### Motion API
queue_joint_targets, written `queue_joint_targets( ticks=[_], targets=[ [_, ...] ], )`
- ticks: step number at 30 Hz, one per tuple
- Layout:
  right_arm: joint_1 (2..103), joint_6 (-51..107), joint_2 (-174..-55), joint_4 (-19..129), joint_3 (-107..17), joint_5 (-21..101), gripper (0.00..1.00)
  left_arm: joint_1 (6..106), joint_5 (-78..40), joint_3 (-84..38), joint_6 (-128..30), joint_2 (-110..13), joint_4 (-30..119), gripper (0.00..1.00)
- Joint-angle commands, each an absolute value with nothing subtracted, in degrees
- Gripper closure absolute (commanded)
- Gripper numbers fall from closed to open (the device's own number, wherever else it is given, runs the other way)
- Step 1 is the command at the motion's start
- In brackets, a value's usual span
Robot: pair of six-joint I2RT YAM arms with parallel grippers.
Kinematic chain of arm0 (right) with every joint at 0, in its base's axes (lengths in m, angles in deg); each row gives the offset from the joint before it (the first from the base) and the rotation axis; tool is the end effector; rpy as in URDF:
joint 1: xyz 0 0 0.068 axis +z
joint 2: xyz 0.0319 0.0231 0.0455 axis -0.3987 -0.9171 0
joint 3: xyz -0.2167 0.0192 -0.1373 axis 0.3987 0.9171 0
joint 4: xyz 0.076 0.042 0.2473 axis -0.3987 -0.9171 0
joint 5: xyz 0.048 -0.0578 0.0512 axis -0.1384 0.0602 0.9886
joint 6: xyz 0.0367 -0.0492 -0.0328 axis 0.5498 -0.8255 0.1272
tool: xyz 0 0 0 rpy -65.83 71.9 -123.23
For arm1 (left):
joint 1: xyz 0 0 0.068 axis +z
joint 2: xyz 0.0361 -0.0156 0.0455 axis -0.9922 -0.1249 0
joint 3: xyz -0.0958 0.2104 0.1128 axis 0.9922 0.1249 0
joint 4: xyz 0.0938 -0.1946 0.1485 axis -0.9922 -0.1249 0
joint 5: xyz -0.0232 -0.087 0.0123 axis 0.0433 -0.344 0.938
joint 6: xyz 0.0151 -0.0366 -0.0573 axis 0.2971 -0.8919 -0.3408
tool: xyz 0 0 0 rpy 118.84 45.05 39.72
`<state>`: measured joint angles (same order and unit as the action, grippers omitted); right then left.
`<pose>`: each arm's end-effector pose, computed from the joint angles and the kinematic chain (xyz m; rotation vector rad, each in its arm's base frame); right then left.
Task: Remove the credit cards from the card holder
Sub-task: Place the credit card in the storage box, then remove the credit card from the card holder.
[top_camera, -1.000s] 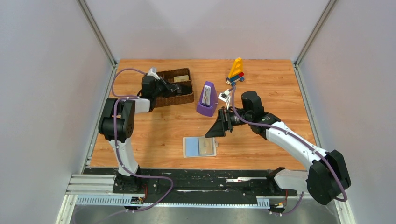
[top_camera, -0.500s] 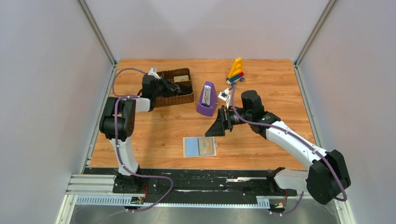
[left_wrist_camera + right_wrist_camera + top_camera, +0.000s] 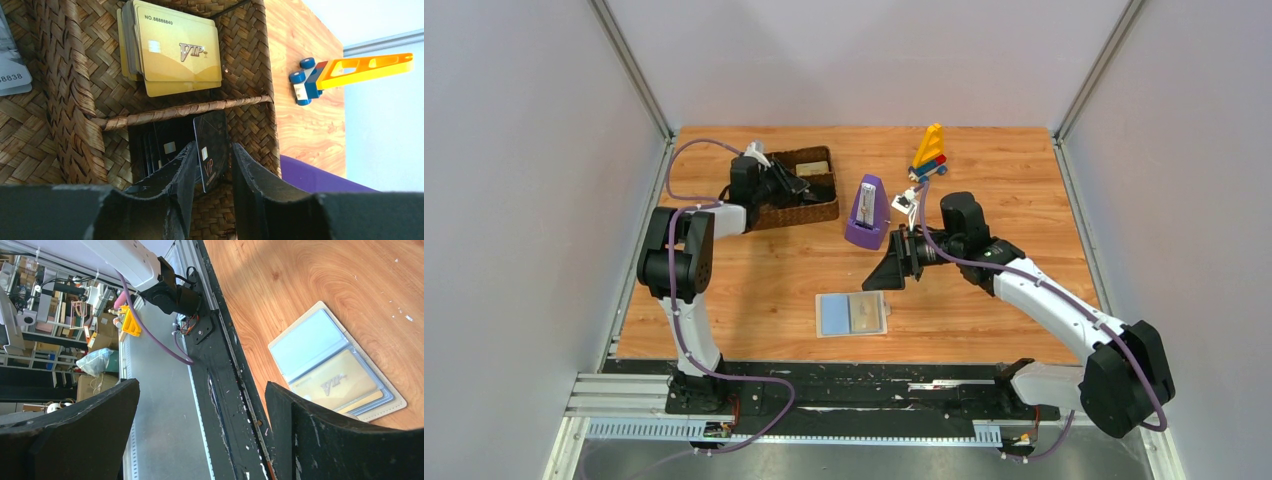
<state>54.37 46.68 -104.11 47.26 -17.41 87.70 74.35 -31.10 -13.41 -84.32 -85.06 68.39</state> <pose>0.2152 0.1829 0.2541 -0.7435 2.1247 1.5725 0.4276 -0.0838 0.1447 -0.4527 2.0398 -0.9654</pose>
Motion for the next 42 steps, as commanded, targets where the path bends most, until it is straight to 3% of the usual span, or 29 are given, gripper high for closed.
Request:
queue_joint_targets(
  ticks=[1, 18, 29, 34, 42],
  targets=[
    [54.2, 45.7, -104.4, 47.4, -20.3, 87.3, 0.0, 74.6, -30.2, -15.6, -81.0, -83.7, 65.7, 0.59],
    [54.2, 49.1, -102.6, 41.8, -20.3, 72.9, 0.0, 74.6, -32.2, -20.3, -75.6, -79.5, 54.0, 0.52],
    [54.2, 57.4, -97.0, 35.7, -17.6, 57.8, 0.0, 74.6, -37.3, -19.9, -71.2, -68.9, 37.9, 0.52],
    [54.3, 60.6, -97.8, 33.5, -15.7, 57.1, 0.14, 73.8, -38.5, -16.3, -69.4, -60.7, 29.7, 0.52],
    [58.1, 65.5, -98.8, 37.7, -9.9, 58.2, 0.24, 72.2, -46.1, -0.7, -68.4, -46.1, 25.4, 0.52]
  ],
)
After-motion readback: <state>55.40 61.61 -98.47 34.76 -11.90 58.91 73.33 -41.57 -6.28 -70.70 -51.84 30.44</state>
